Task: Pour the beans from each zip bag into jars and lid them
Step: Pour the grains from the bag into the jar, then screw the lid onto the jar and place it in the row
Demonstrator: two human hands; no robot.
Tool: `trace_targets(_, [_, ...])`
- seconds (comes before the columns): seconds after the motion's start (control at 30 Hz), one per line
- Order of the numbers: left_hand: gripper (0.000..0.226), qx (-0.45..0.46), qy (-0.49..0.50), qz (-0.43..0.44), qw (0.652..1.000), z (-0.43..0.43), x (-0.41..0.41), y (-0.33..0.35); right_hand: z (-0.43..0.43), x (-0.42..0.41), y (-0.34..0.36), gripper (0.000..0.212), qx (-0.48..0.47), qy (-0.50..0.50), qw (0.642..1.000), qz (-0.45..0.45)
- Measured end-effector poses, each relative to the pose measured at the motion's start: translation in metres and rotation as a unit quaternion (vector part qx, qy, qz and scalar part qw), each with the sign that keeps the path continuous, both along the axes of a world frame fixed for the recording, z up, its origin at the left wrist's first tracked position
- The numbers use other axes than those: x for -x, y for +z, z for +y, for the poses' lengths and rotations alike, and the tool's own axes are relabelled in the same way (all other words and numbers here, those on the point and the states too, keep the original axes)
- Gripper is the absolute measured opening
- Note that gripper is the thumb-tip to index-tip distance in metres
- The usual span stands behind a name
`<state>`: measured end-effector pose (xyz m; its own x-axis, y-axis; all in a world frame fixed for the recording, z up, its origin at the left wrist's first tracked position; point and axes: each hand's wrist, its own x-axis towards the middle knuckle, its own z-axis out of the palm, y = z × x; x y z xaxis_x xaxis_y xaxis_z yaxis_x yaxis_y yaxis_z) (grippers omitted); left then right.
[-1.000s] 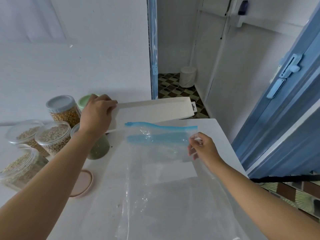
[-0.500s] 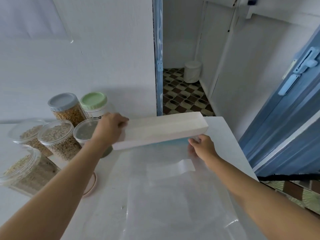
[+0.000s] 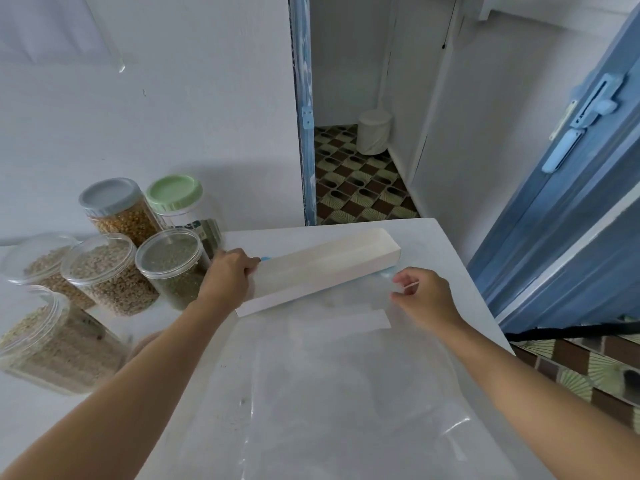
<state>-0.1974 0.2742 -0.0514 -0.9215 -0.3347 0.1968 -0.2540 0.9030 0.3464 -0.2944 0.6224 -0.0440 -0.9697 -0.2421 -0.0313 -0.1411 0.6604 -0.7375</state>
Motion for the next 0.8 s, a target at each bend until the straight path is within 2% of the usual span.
trace_targets(0.2, [0.042, 0.029, -0.006, -0.034, 0.999, 0.013, -0.004, 0.006, -0.007, -0.007, -0.01, 0.006, 0.016, -0.035, 0.999, 0.027])
trace_targets(0.37, [0.058, 0.053, -0.002, -0.08, 0.995, 0.025, -0.013, 0.014, -0.004, -0.013, -0.013, 0.011, 0.001, -0.035, 0.999, 0.041])
trace_targets(0.47, [0.049, 0.043, -0.012, -0.012, 0.999, 0.031, -0.023, 0.018, -0.01, -0.019, -0.007, 0.012, -0.047, -0.005, 0.994, 0.099])
trace_targets(0.57, [0.041, 0.039, -0.018, 0.0, 0.999, 0.033, -0.034, 0.031, -0.022, -0.027, 0.01, 0.007, -0.077, 0.054, 0.987, 0.13])
trace_targets(0.7, [0.022, -0.019, -0.007, -0.008, 1.0, 0.03, -0.054, 0.054, -0.047, -0.042, 0.032, 0.006, -0.022, 0.109, 0.99, 0.092])
trace_targets(0.8, [0.015, -0.053, -0.008, 0.008, 0.999, 0.028, -0.077, 0.071, -0.063, -0.056, 0.049, 0.003, -0.014, 0.186, 0.982, 0.005])
